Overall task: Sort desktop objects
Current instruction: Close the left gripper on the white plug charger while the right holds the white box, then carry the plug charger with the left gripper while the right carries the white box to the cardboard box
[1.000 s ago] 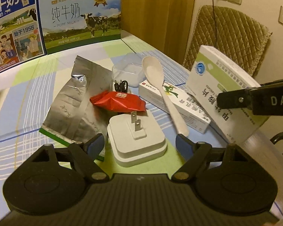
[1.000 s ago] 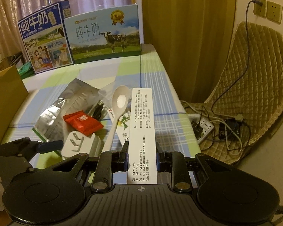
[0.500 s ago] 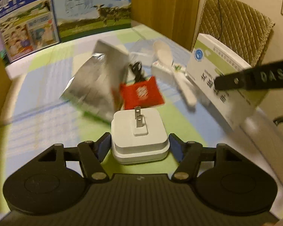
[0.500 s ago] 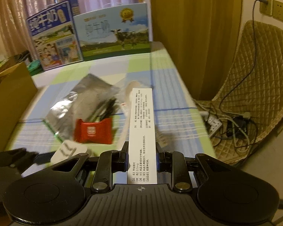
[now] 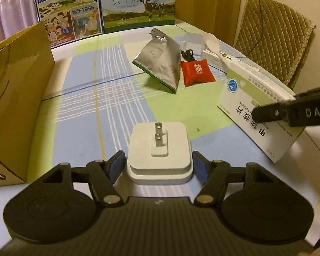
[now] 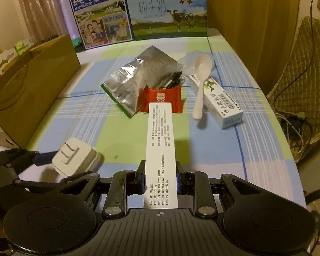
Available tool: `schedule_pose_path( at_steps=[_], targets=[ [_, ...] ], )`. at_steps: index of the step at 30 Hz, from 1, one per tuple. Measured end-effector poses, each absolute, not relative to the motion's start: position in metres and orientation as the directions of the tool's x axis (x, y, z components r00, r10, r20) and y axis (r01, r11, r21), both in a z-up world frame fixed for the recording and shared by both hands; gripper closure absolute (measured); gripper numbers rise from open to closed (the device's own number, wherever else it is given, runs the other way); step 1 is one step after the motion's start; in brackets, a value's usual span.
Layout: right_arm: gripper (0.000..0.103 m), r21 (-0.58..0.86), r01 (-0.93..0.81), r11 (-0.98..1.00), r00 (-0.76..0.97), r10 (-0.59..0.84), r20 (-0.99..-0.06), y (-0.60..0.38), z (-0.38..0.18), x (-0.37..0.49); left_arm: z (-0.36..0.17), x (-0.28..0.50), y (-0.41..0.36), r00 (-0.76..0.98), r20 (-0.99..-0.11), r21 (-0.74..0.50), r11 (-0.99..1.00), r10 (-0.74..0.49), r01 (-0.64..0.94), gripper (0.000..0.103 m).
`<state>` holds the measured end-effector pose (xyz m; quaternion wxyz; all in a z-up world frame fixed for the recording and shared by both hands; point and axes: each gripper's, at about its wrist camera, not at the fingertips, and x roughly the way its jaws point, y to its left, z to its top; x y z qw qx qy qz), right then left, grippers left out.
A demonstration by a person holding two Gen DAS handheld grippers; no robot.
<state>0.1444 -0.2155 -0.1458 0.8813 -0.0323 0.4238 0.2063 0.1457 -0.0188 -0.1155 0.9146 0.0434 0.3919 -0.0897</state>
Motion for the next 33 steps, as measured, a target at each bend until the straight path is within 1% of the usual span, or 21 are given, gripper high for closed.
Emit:
schedule_pose_path(
  at_steps=[4,10,11,12,23,28,33],
  targets=[
    [0.081,0.108,-0.398,0.911,0.538,0.327,-0.777,-0.211,-0.153,0.146,-0.117,0.149,-0.017,0.680,-0.721,-0.007,0.983,-0.134,0.185,0.038],
    [0.081,0.114,-0.382,0.917,0.541,0.322,-0.777,-0.212,-0.154,0.151,-0.119,0.152,-0.017,0.684,-0.716,-0.007,0.981,-0.139,0.192,0.038],
    [0.081,0.116,-0.380,0.918,0.542,0.322,-0.776,-0.212,-0.154,0.152,-0.119,0.152,-0.017,0.687,-0.714,-0.005,0.982,-0.136,0.190,0.038],
    [0.081,0.115,-0.380,0.918,0.542,0.322,-0.776,-0.211,-0.154,0.153,-0.119,0.152,-0.017,0.688,-0.713,-0.005,0.982,-0.136,0.188,0.042],
    [0.081,0.101,-0.385,0.918,0.543,0.314,-0.779,-0.207,-0.155,0.155,-0.116,0.146,-0.022,0.693,-0.709,0.016,0.979,-0.133,0.204,0.043],
    [0.082,0.120,-0.365,0.923,0.599,0.332,-0.729,-0.213,-0.144,0.151,-0.111,0.141,-0.021,0.706,-0.695,0.020,0.978,-0.135,0.206,0.043],
    [0.082,0.131,-0.361,0.923,0.604,0.339,-0.721,-0.213,-0.142,0.153,-0.107,0.140,-0.019,0.714,-0.687,0.015,0.980,-0.134,0.198,0.043]
  ],
)
